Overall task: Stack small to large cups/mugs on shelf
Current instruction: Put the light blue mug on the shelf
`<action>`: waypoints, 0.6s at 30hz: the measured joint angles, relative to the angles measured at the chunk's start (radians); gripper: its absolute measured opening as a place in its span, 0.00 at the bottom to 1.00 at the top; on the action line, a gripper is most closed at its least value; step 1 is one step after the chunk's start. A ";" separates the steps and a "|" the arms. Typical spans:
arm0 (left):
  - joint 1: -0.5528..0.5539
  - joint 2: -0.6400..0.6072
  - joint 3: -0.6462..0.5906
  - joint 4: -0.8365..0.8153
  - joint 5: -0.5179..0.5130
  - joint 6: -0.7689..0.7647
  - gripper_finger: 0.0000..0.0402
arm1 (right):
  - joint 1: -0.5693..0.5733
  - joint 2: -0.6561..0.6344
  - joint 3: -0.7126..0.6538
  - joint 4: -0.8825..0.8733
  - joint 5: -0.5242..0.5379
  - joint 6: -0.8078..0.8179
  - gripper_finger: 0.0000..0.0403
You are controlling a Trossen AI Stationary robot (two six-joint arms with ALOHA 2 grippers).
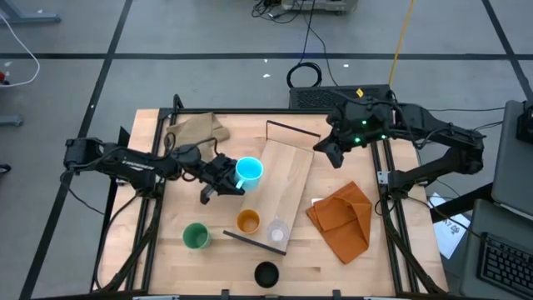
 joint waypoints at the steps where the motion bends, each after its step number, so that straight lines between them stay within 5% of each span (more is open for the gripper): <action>1: 0.005 0.005 0.000 0.007 0.004 0.014 0.02 | 0.000 0.006 0.000 -0.001 0.000 0.005 0.00; 9: 0.043 0.142 0.002 0.026 0.102 0.037 0.02 | 0.000 0.036 -0.001 0.027 -0.003 -0.011 0.00; 18: 0.056 0.361 0.003 0.362 0.185 -0.034 0.02 | -0.007 0.027 -0.001 0.083 -0.003 -0.001 0.00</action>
